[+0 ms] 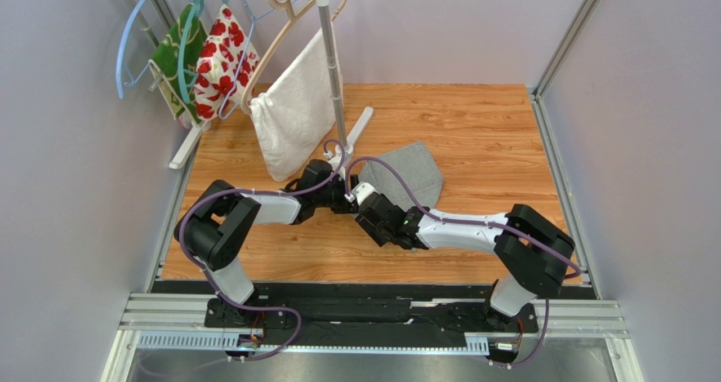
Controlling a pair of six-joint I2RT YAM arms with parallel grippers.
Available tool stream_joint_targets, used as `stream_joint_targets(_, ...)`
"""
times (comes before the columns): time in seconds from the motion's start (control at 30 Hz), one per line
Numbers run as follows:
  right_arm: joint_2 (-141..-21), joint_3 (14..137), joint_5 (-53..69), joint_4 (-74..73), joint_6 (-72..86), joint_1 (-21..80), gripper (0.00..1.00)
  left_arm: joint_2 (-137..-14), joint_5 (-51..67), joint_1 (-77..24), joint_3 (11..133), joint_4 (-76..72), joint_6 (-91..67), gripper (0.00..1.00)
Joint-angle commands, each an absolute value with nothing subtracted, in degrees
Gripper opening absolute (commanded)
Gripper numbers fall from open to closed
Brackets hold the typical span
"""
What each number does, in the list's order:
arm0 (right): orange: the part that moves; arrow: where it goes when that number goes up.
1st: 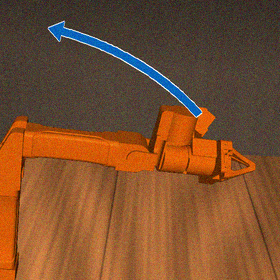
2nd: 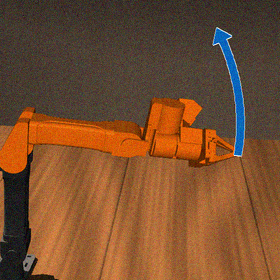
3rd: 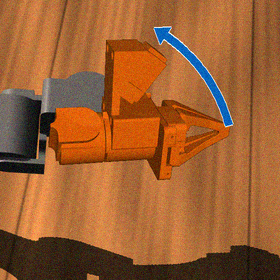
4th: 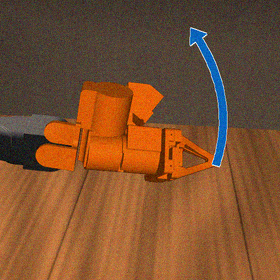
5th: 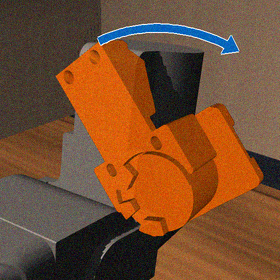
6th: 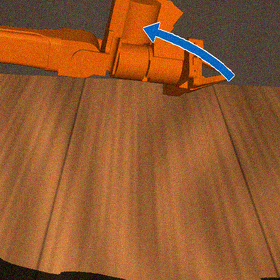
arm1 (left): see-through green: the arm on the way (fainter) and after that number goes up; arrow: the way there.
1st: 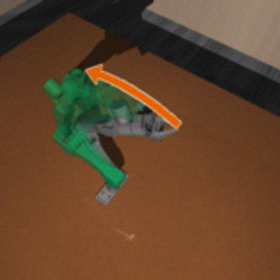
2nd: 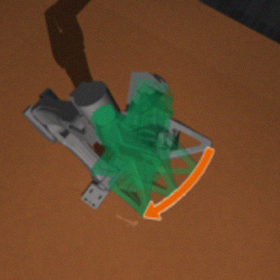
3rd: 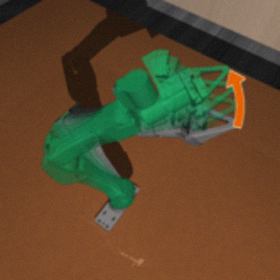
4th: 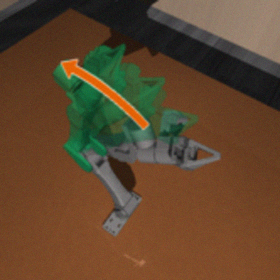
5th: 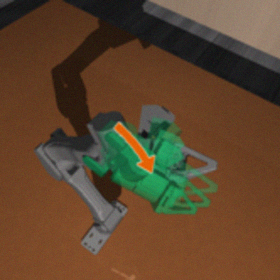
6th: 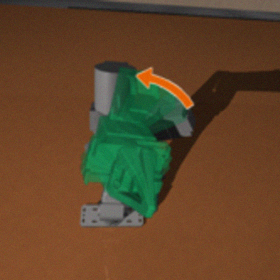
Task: Fold the napkin, place the utensils inside, and roll it up
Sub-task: Roll the napkin with the utensil
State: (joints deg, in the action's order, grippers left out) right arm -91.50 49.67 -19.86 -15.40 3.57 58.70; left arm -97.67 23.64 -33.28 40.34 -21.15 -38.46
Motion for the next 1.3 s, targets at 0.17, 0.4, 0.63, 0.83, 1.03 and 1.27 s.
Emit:
stream_joint_targets(0.17,-95.01,50.54,-21.18,-13.62,4.22,58.45,0.40,-97.56,22.68,-33.31,41.66,-18.98,-37.27,0.64)
stream_joint_targets(0.4,-96.51,51.68,-11.97,-18.10,4.83,56.43,0.10,-94.67,24.96,-31.56,41.05,-19.25,-40.33,0.71)
stream_joint_targets(0.63,-94.40,51.77,5.51,-22.05,4.92,55.20,0.00,-81.59,22.96,-26.46,38.49,-11.27,-39.65,0.79)
stream_joint_targets(0.83,-94.48,51.50,16.15,-21.80,5.62,52.65,0.00,-69.11,13.55,-26.19,35.61,-0.27,-33.84,0.80)
stream_joint_targets(1.03,-96.24,52.21,26.34,-21.18,6.33,48.52,0.00,-60.30,12.48,-26.19,29.55,1.50,-30.76,0.80)
stream_joint_targets(1.27,-100.28,55.10,36.99,-22.14,6.68,42.02,0.00,-57.13,16.87,-26.19,23.64,-5.45,-30.32,0.80)
